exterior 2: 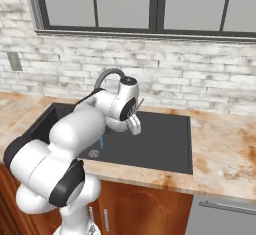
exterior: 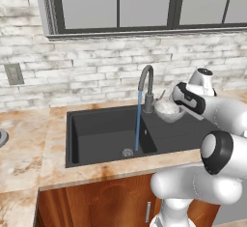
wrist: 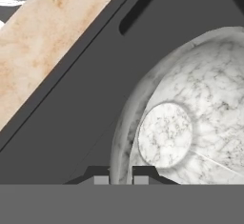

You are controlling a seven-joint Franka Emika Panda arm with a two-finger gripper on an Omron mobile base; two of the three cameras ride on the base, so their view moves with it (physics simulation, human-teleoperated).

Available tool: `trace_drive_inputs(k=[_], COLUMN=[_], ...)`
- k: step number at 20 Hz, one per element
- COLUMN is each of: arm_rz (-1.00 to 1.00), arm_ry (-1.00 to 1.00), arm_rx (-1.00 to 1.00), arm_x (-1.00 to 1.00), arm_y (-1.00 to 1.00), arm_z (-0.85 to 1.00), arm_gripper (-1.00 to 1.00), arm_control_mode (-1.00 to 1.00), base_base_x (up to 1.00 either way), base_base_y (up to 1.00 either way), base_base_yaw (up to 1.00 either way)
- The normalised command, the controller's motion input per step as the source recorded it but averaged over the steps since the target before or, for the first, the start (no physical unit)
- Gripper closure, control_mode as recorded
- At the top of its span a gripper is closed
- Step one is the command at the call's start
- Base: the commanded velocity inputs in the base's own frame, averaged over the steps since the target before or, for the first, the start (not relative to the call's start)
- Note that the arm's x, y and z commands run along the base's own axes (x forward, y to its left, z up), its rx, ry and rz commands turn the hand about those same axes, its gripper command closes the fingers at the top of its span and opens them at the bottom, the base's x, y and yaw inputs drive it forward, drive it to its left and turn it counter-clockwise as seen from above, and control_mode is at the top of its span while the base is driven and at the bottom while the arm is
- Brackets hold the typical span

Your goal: Rinse each bowl for a few seconds and place them down in the sink or on the counter.

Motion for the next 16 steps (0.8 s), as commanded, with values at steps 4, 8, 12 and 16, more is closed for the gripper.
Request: trace_drive_inputs(k=[4,8,12,16], arm_rz=[0.00,0.00,0.00,0.00], arm_ry=[0.00,0.00,0.00,0.00], arm_rx=[0.00,0.00,0.00,0.00], arm_x=[0.10,0.13,0.13,0.10], arm_y=[-0.16,-0.13,-0.13,-0.10], arm_z=[-0.15,-0.17,-0.18,-0.19], arm_gripper=[1.00,1.00,1.00,1.00], arm_control_mode=[-1.00,-1.00,-1.00,-1.00], base_base_x=[0.00,0.00,0.00,0.00], base_base_y=[0.00,0.00,0.00,0.00], base_base_yaw=[0.00,0.00,0.00,0.00])
